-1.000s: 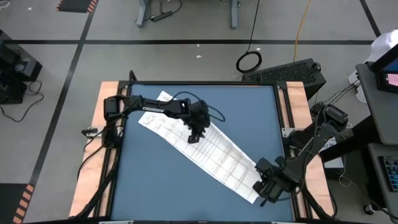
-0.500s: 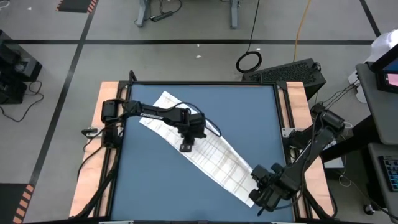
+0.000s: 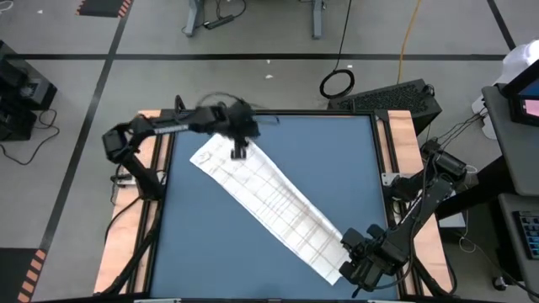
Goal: Roll towel into tight, uniform cylinder
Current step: Roll the white towel
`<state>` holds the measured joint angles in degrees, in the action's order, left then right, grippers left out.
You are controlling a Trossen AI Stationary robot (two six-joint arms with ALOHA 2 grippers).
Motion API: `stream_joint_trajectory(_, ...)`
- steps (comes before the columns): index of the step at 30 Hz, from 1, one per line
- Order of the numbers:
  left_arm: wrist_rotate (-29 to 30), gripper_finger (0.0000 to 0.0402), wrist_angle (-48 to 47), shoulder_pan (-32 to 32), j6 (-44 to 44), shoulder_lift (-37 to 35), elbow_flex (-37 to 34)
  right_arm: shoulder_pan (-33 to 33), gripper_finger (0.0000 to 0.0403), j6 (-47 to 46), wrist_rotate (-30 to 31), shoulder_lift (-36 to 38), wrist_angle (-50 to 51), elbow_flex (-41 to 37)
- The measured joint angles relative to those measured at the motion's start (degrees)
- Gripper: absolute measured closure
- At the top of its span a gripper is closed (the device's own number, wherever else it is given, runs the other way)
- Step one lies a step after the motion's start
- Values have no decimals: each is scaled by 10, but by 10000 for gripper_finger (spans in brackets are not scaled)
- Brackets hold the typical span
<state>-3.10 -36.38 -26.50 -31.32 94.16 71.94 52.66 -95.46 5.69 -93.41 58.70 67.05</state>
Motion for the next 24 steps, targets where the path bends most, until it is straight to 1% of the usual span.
stream_joint_trajectory(3, 42, 261, 8, -58, -26, -4, 1, 0, 396, 7, 0, 0, 0, 0)
stream_joint_trajectory(5, 91, 261, -10, -97, -46, -2, -1, 0, 396, 11, 1, 0, 0, 0)
stream_joint_trajectory(6, 114, 261, -4, -112, -51, 4, 0, 1, 396, 13, 2, 0, -1, 0)
stream_joint_trajectory(7, 126, 261, -3, -124, -57, 11, 2, 3, 396, 13, 2, 0, -3, 0)
stream_joint_trajectory(10, 127, 261, -60, -143, -107, 28, -2, 9, 397, 16, 3, 0, -5, 0)
stream_joint_trajectory(12, 127, 260, -56, -149, -133, 38, -1, 15, 397, 17, 3, 0, -5, 0)
stream_joint_trajectory(14, 105, 256, -62, -163, -157, 46, 0, 20, 396, 17, 3, 0, -5, 0)
stream_joint_trajectory(17, 65, 243, -44, -175, -215, 63, 0, 29, 397, 17, 3, 0, -3, 0)
stream_joint_trajectory(21, 53, 227, -22, -176, -291, 74, 0, 36, 396, 17, 3, 0, -2, 0)
stream_joint_trajectory(24, 49, 221, -10, -173, -319, 85, 0, 37, 397, 16, 3, 0, -2, 0)
